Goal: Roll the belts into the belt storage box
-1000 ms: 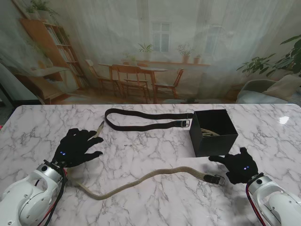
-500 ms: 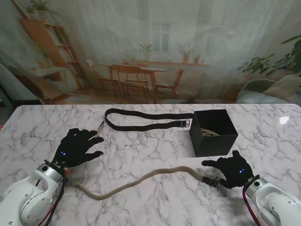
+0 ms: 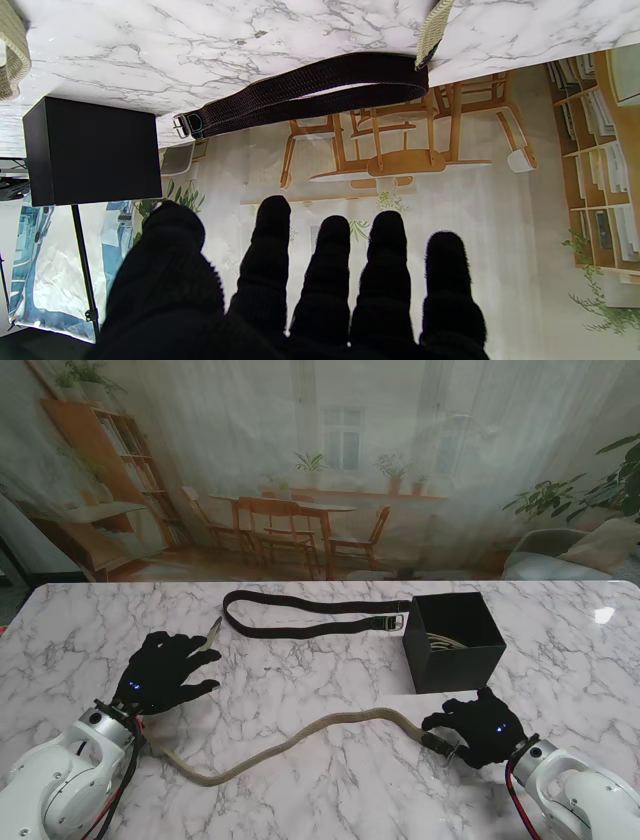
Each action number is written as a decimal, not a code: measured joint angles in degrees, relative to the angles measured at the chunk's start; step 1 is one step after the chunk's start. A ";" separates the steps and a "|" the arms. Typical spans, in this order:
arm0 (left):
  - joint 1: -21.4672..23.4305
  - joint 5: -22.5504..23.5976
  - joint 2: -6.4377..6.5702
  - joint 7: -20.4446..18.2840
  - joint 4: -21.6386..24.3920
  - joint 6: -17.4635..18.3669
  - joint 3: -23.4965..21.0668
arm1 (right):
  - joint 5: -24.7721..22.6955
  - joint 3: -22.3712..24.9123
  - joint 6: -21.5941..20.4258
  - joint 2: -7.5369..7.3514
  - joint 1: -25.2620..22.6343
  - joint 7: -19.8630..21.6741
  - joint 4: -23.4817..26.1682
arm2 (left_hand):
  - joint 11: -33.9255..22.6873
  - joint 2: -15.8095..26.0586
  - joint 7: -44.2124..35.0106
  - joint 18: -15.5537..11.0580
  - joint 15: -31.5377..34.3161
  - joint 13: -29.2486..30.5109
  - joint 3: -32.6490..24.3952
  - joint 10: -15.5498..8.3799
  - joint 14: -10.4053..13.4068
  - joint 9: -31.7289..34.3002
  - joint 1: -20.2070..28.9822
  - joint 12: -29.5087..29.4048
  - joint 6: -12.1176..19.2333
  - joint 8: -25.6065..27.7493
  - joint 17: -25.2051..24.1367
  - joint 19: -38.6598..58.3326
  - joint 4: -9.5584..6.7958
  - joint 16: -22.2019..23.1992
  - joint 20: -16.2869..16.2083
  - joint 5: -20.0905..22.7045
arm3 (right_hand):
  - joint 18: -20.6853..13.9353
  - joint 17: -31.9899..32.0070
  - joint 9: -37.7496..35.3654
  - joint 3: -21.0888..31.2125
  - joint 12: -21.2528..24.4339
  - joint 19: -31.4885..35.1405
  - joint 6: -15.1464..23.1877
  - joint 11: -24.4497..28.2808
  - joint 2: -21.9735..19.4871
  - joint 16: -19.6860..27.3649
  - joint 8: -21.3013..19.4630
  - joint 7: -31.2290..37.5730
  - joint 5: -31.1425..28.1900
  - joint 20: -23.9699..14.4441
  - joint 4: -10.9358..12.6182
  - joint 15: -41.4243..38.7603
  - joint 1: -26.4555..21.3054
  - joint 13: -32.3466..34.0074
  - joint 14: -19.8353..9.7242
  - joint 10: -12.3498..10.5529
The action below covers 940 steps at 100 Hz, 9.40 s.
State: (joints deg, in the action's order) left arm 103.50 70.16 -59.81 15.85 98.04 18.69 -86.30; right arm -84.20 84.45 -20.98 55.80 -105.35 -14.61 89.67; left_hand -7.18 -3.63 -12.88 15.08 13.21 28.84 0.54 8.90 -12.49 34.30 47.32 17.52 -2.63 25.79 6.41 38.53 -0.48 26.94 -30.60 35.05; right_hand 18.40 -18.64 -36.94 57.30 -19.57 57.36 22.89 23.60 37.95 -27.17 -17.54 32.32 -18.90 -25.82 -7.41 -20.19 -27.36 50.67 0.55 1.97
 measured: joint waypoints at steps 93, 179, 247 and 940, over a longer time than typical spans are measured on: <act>-0.26 0.08 0.00 -0.12 -0.22 -0.02 0.25 | 3.37 -2.04 3.53 0.93 0.66 1.14 -0.52 | 0.00 0.00 0.00 0.00 0.00 0.00 0.00 0.00 0.00 0.00 0.00 0.04 -0.01 0.01 -0.08 0.00 0.00 0.49 0.00 0.00 | 1.40 0.73 -9.71 -6.67 -3.37 -0.52 -7.75 0.91 -7.97 0.57 -3.81 22.63 -34.36 -0.08 -4.09 0.00 2.53 -0.36 2.40 1.33; -0.32 0.39 0.02 0.21 -0.42 -0.04 0.29 | 5.48 -4.36 8.60 1.58 1.02 0.17 -0.78 | -0.01 0.00 0.00 0.01 0.00 0.00 0.00 0.00 0.00 0.00 0.00 0.53 -0.02 0.04 -0.09 0.00 0.00 0.50 0.00 0.00 | 1.45 1.05 -6.12 -10.73 -3.29 0.10 -15.71 1.22 -11.91 0.57 -10.35 13.81 -25.44 -0.08 -0.55 0.02 5.06 -1.75 3.23 2.77; -0.69 0.40 0.02 0.77 -0.92 0.14 0.57 | 8.03 -7.07 9.07 1.99 3.61 -6.24 -4.30 | -0.01 0.00 0.00 0.01 0.00 0.00 0.00 0.00 0.00 0.00 0.00 0.54 -0.03 0.05 -0.09 0.00 0.00 0.51 0.00 0.00 | 1.45 -8.11 -42.90 -2.41 -14.71 4.99 -18.60 28.54 -8.49 -3.27 9.46 3.90 -17.54 1.91 -0.64 -9.88 -2.67 19.67 0.30 -4.51; -1.15 -0.40 -0.11 3.02 -1.85 1.22 0.91 | 16.08 -7.95 5.84 3.43 2.26 9.02 2.43 | -0.05 0.13 0.27 0.01 0.19 0.00 0.00 0.00 0.00 -0.19 0.03 0.57 -1.27 0.05 -0.17 0.00 0.01 1.18 0.00 -1.31 | -3.66 -13.33 -40.49 -11.39 0.56 17.60 -26.43 2.17 -9.03 -6.26 -1.34 -0.65 -26.99 -6.23 0.08 -14.32 10.80 19.58 2.88 -1.21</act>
State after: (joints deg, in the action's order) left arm 102.35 69.76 -59.92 18.87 96.19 19.90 -85.39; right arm -68.12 76.50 -15.14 59.24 -103.09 -5.59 92.09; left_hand -7.23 -3.49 -12.61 15.09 13.40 28.84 0.54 8.90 -12.49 34.11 47.35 18.09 -3.89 25.84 6.24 38.53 -0.47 28.12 -30.60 33.74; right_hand 14.74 -31.97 -77.43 45.91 -19.01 74.96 -3.55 25.77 28.92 -33.44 -18.88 31.67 -45.89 -32.05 -7.34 -34.51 -16.55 70.25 3.43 0.77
